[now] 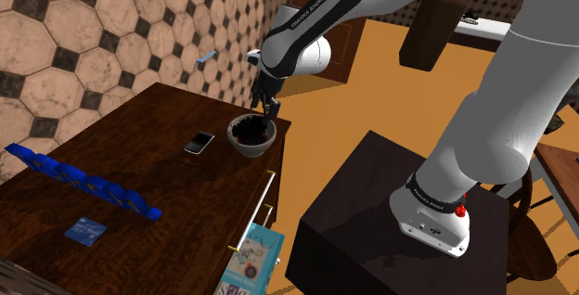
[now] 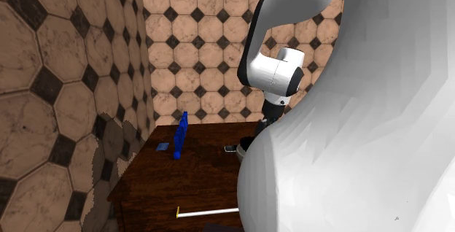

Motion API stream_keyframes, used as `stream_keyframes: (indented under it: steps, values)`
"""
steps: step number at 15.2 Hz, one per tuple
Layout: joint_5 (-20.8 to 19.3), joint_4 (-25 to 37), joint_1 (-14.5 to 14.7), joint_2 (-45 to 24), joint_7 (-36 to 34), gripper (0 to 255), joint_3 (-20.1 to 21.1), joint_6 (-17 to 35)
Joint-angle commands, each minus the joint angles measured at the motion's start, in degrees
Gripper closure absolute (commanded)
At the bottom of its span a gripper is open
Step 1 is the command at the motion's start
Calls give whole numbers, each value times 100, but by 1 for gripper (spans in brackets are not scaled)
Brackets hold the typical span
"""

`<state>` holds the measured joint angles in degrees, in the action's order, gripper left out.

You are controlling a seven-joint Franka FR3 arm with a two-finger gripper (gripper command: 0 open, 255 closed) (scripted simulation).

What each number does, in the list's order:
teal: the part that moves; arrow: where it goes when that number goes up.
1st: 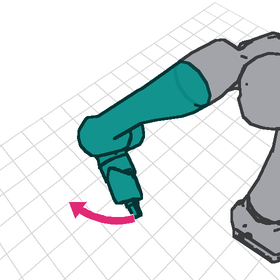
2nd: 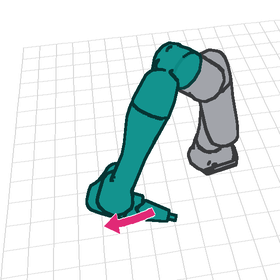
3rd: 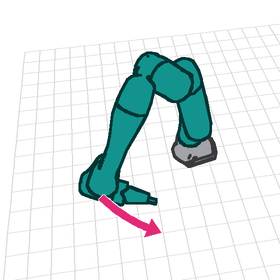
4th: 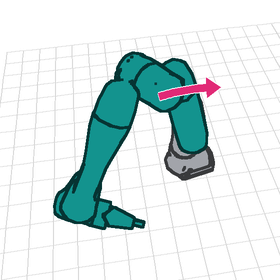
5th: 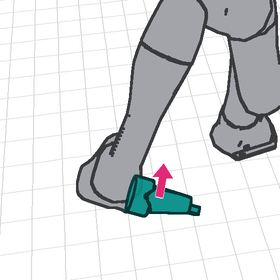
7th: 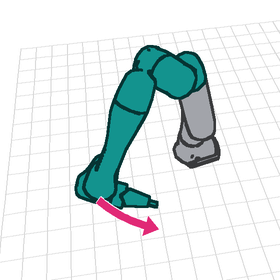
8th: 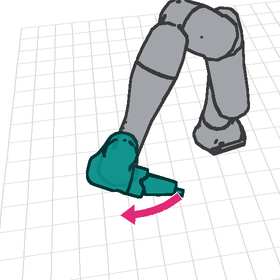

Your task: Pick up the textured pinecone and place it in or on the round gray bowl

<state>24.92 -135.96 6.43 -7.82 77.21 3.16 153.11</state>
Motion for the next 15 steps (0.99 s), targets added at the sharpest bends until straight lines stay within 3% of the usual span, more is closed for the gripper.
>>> stream_keyframes:
  steps: [1, 3, 7, 15]
  values:
    - [0, 0, 0, 0, 0, 0, 0, 0]
    - [0, 0, 0, 0, 0, 0, 0, 0]
    - [-316, -66, -65, 703, -227, 0, -125, -644]
    - [-316, -66, -69, 703, -227, 0, -122, -644]
